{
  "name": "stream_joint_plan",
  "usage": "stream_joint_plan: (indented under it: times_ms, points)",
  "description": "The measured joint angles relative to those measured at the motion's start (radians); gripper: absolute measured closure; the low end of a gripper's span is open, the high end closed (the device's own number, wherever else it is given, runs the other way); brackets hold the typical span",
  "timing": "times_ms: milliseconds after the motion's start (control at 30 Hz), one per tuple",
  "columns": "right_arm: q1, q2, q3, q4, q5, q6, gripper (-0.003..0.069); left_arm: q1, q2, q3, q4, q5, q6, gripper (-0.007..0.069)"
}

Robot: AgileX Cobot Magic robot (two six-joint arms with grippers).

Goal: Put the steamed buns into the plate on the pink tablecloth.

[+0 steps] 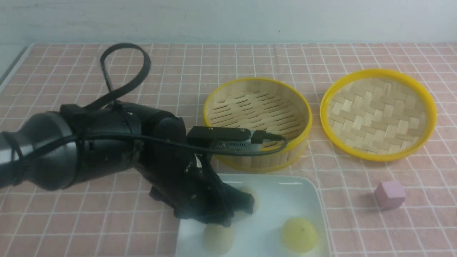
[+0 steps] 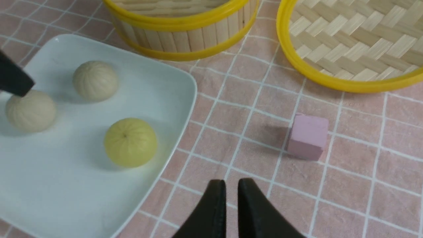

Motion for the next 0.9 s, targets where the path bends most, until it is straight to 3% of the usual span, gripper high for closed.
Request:
stream_joint_plan:
  times_ms: [167,300,433,567,600,633,667,900]
  points:
    - [0.0,-0.084,-0.099,0.001,0.133,0.014,0.0587,0.0,-0.014,-0.069,0.015,0.03,-0.009,0.0242]
    - [0.0,-0.178,-0.099,-0.019,0.143,0.053,0.0652,0.0,-0.018,-0.094,0.025,0.045,-0.012,0.025]
    - [0.0,-0.286,0.022,-0.037,-0.023,0.061,0.0673,0.0,-0.019,-0.097,0.029,0.049,-0.012,0.034]
    - [0.0,-0.313,0.2,-0.037,-0.318,0.065,0.0673,0.0,-0.019,-0.097,0.032,0.051,-0.013,0.0487]
    - [0.0,-0.313,0.222,-0.037,-0.353,0.065,0.0673,0.0,-0.019,-0.097,0.033,0.051,-0.013,0.0494]
    - [0.0,-0.313,0.271,-0.037,-0.424,0.067,0.0673,0.0,-0.019,-0.097,0.034,0.051,-0.013,0.0569]
    - [0.0,-0.313,0.284,-0.037,-0.463,0.067,0.0673,0.0,-0.019,-0.097,0.036,0.051,-0.013,0.0595]
    - [0.0,-0.313,0.326,-0.037,-0.534,0.068,0.0668,0.0,-0.019,-0.097,0.041,0.051,-0.013,0.0623]
